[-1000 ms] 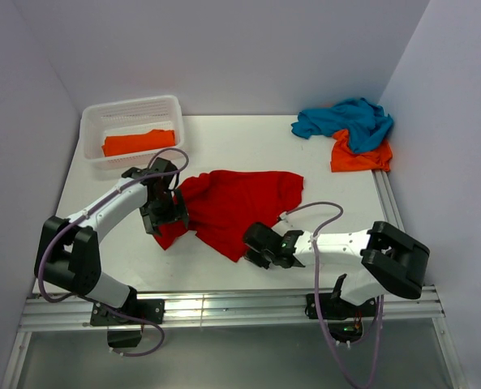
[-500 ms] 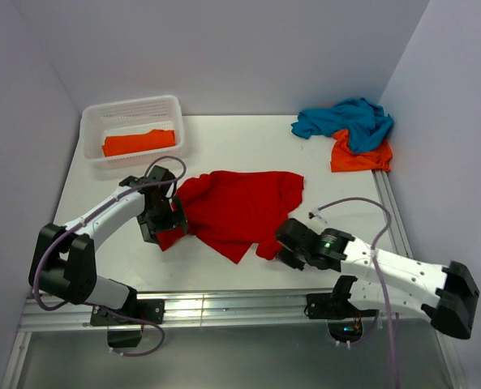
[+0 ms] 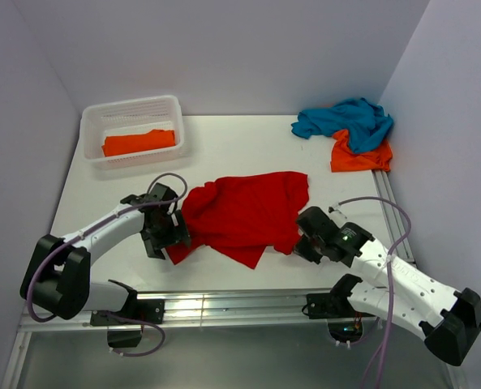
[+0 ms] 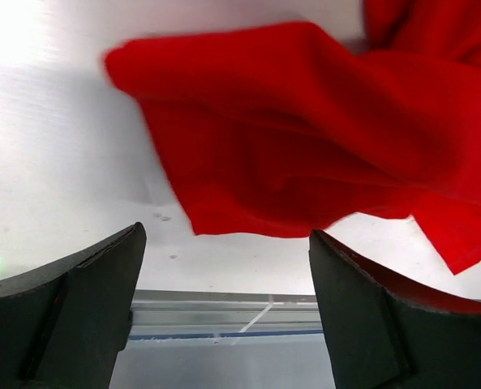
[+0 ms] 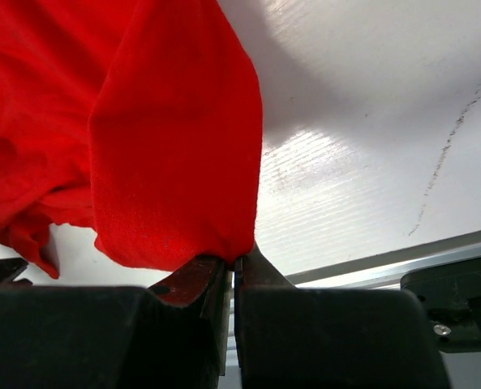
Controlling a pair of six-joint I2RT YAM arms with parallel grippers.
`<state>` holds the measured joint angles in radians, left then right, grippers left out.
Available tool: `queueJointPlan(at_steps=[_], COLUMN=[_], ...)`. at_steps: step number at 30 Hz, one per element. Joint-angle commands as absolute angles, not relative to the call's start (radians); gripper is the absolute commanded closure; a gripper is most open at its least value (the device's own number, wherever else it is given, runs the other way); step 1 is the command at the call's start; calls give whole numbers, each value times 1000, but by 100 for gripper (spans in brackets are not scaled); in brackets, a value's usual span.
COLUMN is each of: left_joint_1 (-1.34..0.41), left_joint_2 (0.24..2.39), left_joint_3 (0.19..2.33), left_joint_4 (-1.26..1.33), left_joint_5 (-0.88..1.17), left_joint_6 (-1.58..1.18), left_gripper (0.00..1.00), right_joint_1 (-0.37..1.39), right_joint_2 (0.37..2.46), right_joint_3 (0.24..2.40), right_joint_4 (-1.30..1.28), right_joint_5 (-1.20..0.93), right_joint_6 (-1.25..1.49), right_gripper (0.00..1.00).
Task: Roll the t-shirts
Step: Flatten the tshirt
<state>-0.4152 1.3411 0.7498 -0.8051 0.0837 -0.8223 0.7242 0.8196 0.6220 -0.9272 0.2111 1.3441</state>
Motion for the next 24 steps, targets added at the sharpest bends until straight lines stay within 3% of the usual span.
queueJointPlan(at_steps=[1,7,12,18,21,22,24], left_joint_1=[-471,-502,-521,-531,-538,-543,-554], left_joint_2=[1351,1316,1374,1382,1423,1437,1472], left_joint_3=[741,712,706,686,693,709,736], left_joint_4=[-730,-699,-724,-712,-710,-727,-748], left_joint_5=[109,109,52,32,17,6,-40], left_joint_6=[-861,-908,-926,-953,-948,-945,-948], left_gripper=[12,12,22,50,71,93,100], right_joint_1=[701,680,667,646,624,609,594], right_joint_2=[842,865,867,873,876,879,891], right_joint_3=[690,678,683,698,713,719,747], right_joint_4=[-940,-904,-896,-904,-905,-907,-920], right_joint_5=[206,167,166,164,160,158,156], right_joint_6=[1293,1279,1264,1246,1226,1210,1189], right_gripper=[100,100,100,100,100,100,100])
